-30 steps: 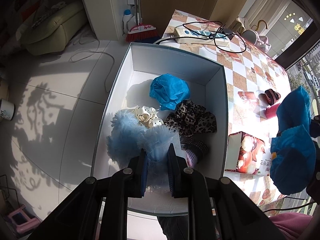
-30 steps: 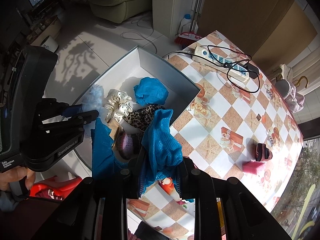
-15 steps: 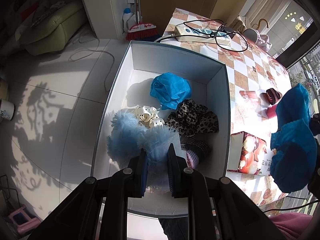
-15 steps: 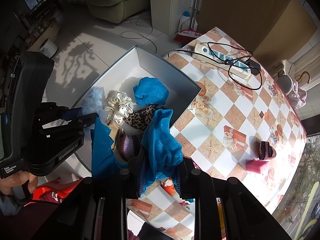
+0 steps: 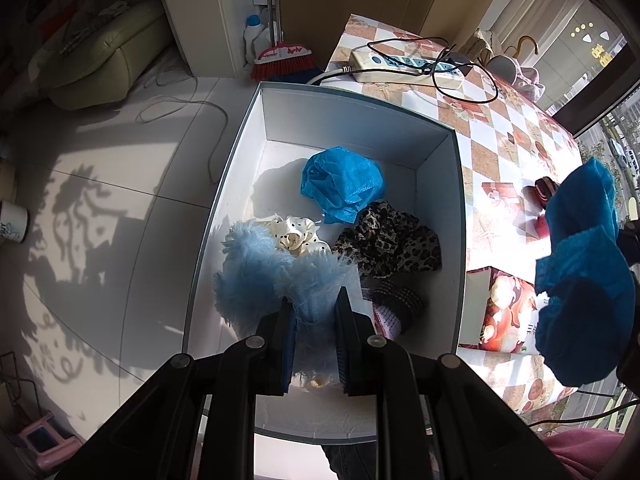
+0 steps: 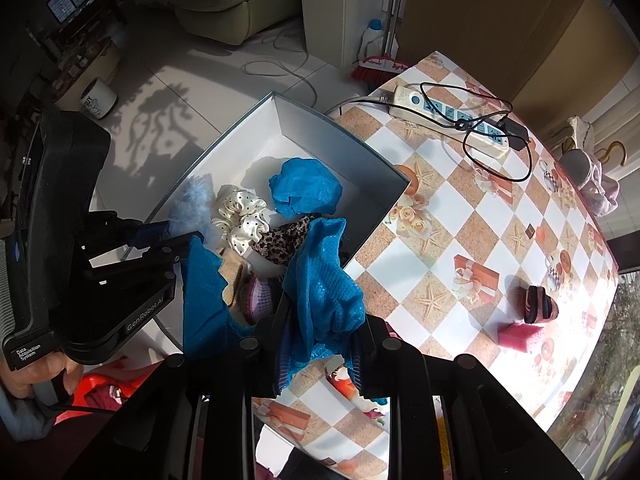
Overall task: Organize soft objects
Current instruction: 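Lower the fluffy item and blue glove into the white box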
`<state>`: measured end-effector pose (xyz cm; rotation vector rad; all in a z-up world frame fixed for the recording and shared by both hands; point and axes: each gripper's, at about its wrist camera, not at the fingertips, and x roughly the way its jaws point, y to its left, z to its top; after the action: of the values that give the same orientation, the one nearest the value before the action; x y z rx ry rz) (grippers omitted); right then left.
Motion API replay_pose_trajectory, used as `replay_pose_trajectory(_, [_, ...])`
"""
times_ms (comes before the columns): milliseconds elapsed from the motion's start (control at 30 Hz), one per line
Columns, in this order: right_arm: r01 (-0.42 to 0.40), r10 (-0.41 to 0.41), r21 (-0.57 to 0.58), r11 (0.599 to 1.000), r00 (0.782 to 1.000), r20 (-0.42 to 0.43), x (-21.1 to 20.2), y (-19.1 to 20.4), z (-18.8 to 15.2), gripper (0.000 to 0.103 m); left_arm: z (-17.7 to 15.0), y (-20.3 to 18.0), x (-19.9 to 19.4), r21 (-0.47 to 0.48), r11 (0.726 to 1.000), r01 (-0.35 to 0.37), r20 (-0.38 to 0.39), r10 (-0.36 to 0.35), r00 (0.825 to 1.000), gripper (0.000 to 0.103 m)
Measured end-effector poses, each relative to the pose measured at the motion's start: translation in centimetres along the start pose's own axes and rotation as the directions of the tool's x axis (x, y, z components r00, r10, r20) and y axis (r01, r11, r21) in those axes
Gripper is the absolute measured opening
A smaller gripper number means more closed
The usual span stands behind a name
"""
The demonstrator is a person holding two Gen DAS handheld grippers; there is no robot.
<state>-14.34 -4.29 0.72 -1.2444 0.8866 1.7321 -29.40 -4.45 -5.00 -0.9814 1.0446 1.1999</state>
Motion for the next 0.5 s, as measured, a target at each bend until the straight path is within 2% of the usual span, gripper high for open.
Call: replay_pose_trajectory(500, [0.006,-0.005,0.018,1.0,1.0,-0.029,1.7,-0.2,1.8,0.025,1.8,0.3,1.4,0.022,1.0,-0.001,-0.013,0.002,1.0,0.019])
